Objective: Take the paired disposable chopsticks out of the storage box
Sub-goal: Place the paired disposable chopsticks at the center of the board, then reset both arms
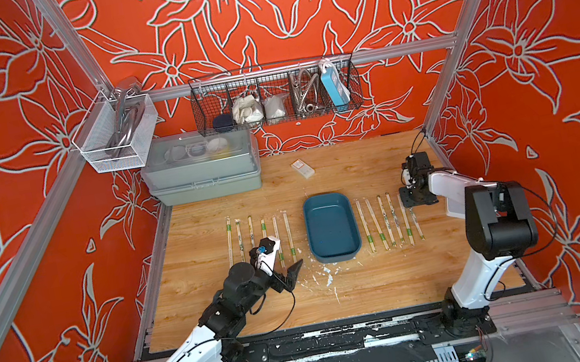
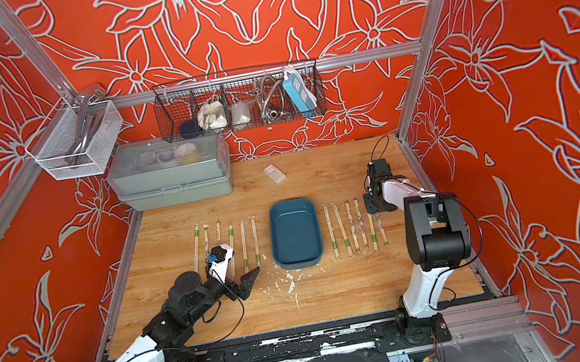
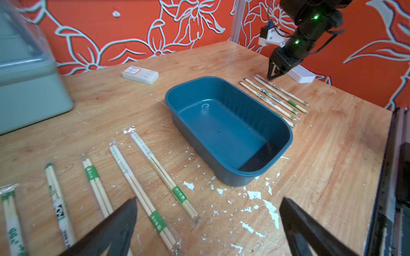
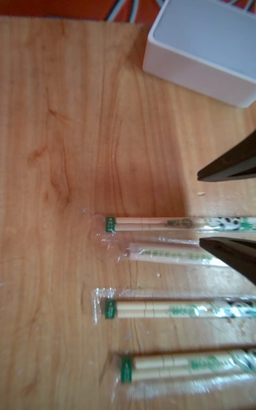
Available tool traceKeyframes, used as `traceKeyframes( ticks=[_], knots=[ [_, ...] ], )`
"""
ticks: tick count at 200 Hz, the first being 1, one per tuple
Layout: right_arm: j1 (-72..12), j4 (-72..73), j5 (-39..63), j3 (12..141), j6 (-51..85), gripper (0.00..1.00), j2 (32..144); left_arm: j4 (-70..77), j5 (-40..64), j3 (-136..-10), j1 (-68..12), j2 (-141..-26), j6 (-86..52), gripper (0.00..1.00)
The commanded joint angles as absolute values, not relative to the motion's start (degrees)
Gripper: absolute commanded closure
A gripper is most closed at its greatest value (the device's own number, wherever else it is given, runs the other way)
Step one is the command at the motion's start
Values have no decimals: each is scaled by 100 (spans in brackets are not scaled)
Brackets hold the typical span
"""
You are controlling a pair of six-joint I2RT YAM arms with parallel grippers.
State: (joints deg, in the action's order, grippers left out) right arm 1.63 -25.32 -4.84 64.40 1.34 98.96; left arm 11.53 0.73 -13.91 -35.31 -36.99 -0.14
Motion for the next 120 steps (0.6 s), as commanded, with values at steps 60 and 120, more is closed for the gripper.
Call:
traceKeyframes(
  ticks=[60,120],
  knots=[
    [201,-1721,-75,5195,971,26,7059,1070,-2406,-2100,-2007,-4388,-888,0],
    [191,1828,-931,2482,408,19,5982,2616,-1724,-1854,-602,-5984,-409,1]
  ],
)
